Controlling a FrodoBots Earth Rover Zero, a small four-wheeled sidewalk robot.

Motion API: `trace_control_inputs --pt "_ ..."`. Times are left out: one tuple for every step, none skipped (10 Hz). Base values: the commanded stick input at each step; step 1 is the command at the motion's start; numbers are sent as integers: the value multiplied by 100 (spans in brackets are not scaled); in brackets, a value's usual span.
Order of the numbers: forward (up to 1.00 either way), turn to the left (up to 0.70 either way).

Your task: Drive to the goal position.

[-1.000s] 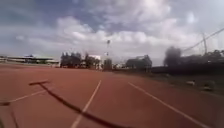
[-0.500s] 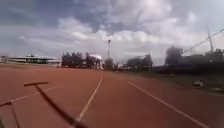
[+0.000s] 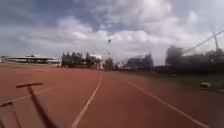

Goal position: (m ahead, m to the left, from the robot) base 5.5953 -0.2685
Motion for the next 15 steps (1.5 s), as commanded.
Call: trace_control_inputs --pt "70 0" --pt "70 0" --pt "70 0" --pt "70 0" --pt "70 0" --pt "70 0" --pt "70 0" --pt "70 0" --pt "70 0" --pt "70 0" --pt "70 0" --pt "70 0" --pt "70 0" --pt "70 0" --pt "70 0"
